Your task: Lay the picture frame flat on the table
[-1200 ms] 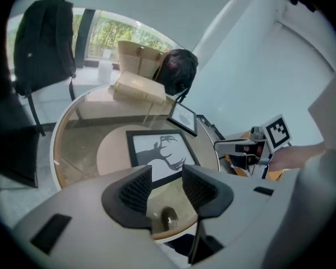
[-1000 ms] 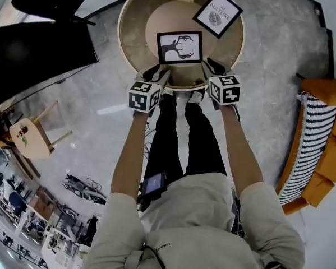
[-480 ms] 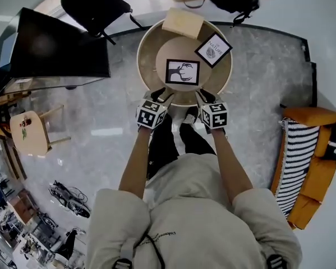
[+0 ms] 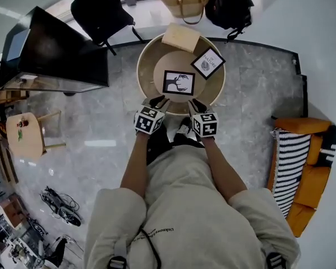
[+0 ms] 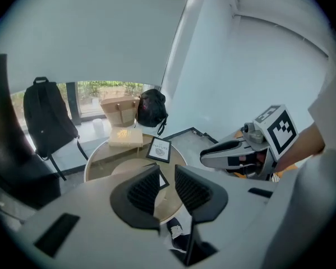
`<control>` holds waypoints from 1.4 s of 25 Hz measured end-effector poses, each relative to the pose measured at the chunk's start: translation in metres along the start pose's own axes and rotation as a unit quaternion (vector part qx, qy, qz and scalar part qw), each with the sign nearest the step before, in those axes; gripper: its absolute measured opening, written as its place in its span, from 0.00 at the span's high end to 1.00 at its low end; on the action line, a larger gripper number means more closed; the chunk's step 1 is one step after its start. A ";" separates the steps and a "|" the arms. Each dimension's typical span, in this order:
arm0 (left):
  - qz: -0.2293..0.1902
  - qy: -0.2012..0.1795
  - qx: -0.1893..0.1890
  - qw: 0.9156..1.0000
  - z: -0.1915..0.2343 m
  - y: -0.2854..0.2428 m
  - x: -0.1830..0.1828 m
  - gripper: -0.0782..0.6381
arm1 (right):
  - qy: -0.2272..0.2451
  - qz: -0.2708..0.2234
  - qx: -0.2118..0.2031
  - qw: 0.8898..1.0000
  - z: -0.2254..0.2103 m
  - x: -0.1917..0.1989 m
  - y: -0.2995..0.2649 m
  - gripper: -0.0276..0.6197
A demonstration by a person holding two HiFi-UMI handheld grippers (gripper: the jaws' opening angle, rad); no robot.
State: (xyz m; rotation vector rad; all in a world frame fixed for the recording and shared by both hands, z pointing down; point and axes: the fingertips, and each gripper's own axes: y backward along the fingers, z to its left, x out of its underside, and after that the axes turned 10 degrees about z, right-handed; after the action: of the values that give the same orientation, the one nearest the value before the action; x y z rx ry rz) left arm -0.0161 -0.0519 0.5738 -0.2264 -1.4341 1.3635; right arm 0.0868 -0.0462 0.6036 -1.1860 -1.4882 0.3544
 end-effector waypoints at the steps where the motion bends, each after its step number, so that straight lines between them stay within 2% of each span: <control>1: -0.001 -0.010 -0.008 1.000 0.002 0.003 -0.001 0.77 | 0.008 0.003 -0.003 1.000 0.001 0.000 0.000 0.80; 3: 0.003 -0.014 -0.020 1.000 0.007 0.004 0.002 0.81 | 0.027 0.008 -0.002 1.000 0.001 -0.003 -0.001 0.81; 5: 0.004 -0.002 -0.021 1.000 0.007 0.003 0.005 0.83 | 0.035 0.008 -0.001 0.999 -0.001 -0.005 0.000 0.81; 9: -0.005 0.022 -0.007 1.000 0.001 0.000 0.012 0.85 | 0.023 -0.010 -0.020 0.999 0.001 -0.007 0.003 0.90; 14: -0.015 0.050 0.006 0.999 0.000 0.002 0.017 0.85 | 0.019 -0.014 -0.035 0.999 0.007 -0.001 0.005 0.91; 18: -0.020 0.062 -0.001 0.998 0.000 -0.001 0.019 0.85 | 0.017 -0.002 -0.034 0.999 0.003 0.010 0.004 0.91; 21: -0.018 0.059 0.000 0.998 -0.005 -0.003 0.024 0.85 | 0.021 0.003 -0.033 0.999 0.000 0.017 0.005 0.91; 26: -0.012 0.047 0.000 0.999 -0.010 -0.006 0.024 0.85 | 0.013 -0.018 -0.025 0.999 -0.012 0.008 0.012 0.91; 35: -0.021 0.039 -0.010 0.999 -0.019 -0.002 0.013 0.86 | 0.011 -0.004 -0.015 1.000 -0.023 0.016 0.018 0.91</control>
State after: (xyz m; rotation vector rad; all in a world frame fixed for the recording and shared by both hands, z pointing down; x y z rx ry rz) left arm -0.0055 -0.0320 0.5776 -0.2581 -1.3810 1.2932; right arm 0.1178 -0.0342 0.6066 -1.2043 -1.4821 0.3139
